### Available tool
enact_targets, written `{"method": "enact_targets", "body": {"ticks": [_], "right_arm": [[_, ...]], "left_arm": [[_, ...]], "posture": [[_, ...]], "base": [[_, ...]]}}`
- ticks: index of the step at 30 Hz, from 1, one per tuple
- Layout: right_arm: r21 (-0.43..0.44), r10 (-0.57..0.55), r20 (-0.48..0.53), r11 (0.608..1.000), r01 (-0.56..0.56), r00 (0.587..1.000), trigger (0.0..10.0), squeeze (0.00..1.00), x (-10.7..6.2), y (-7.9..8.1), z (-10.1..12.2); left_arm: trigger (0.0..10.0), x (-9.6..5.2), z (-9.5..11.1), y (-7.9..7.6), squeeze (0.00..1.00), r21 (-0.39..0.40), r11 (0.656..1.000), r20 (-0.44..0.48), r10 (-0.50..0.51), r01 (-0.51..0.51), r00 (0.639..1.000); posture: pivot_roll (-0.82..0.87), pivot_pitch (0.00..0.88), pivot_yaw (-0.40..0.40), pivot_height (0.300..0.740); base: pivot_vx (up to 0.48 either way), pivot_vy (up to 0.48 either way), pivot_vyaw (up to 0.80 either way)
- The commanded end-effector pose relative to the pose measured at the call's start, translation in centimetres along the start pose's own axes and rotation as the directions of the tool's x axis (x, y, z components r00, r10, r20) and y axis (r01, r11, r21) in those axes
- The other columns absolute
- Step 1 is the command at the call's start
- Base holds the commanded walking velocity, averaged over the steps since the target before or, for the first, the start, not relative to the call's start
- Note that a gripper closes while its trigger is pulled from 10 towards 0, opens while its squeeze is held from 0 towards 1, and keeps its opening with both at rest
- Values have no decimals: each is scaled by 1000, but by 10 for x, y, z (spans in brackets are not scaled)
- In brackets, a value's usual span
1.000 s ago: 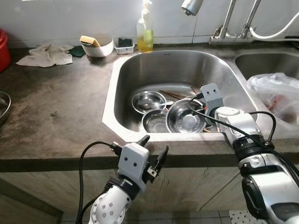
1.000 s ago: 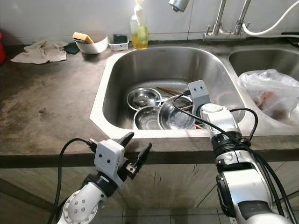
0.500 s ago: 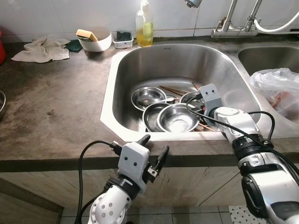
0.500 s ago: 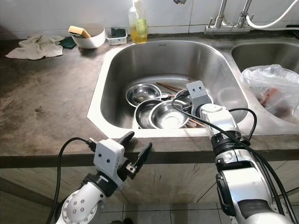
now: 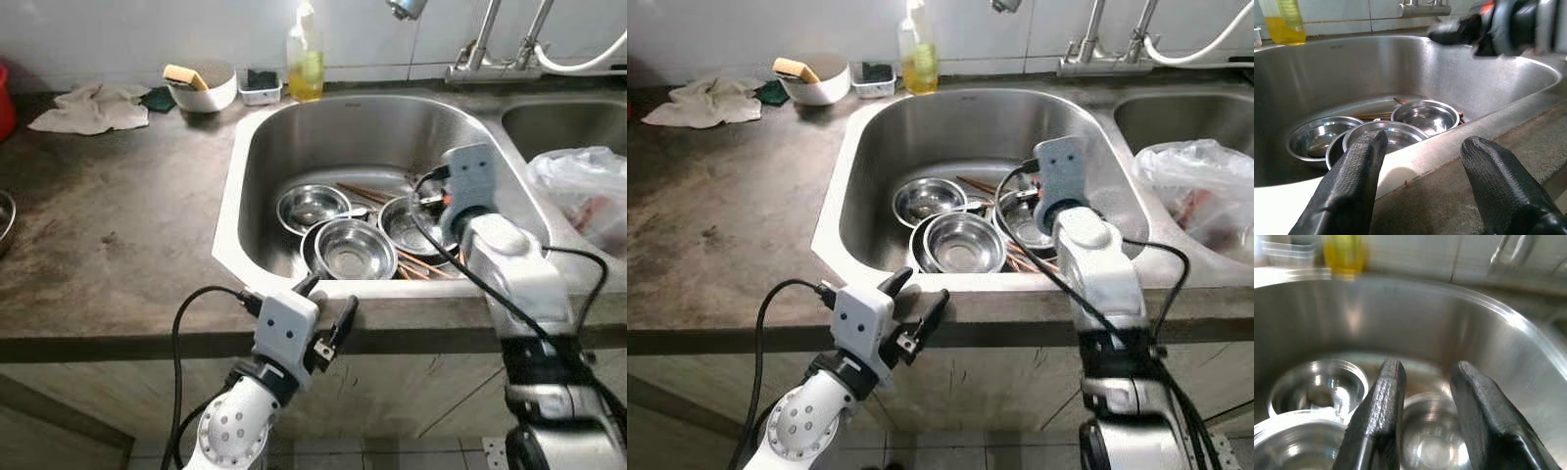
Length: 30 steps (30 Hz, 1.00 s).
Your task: Kitchen organization
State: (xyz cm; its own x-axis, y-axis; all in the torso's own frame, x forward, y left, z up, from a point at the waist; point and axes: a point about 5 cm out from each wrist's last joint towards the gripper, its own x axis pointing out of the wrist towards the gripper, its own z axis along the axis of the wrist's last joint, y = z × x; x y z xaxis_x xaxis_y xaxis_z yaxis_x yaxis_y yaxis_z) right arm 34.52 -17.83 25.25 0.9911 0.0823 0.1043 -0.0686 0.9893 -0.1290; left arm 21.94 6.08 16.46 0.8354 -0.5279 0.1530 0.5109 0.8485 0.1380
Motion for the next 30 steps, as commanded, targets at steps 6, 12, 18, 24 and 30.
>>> {"method": "enact_targets", "body": {"ticks": [6, 12, 18, 24, 30], "right_arm": [[83, -28, 109, 996, 19, 994, 10000, 0, -45, 8, -8], [97, -53, 89, 994, 45, 995, 10000, 0, -80, 22, -29], [56, -96, 20, 994, 95, 995, 10000, 0, -80, 23, -43], [88, -79, 40, 993, 75, 996, 10000, 0, -79, 28, -41], [104, -62, 50, 993, 57, 997, 10000, 0, -75, 34, -38]], "left_arm": [[10000, 5, -7, 5, 0, 2, 1000, -6, 10, -9, 1000], [10000, 7, -10, 6, 0, 0, 1000, -3, 6, -6, 1000], [10000, 10, -12, 9, 0, -10, 1000, -3, 13, -13, 1000], [10000, 9, -12, 10, 0, 9, 1000, 2, 13, -13, 1000], [10000, 9, -13, 11, 0, -3, 1000, -1, 18, -18, 1000]], "posture": [[71, 82, 4, 740], [70, 60, 11, 740], [68, 56, 14, 740], [74, 57, 12, 740], [78, 64, 10, 740]], "base": [[0, 0, 0], [0, 43, 225], [0, 477, 800], [0, 159, 800], [0, 140, 800]]}}
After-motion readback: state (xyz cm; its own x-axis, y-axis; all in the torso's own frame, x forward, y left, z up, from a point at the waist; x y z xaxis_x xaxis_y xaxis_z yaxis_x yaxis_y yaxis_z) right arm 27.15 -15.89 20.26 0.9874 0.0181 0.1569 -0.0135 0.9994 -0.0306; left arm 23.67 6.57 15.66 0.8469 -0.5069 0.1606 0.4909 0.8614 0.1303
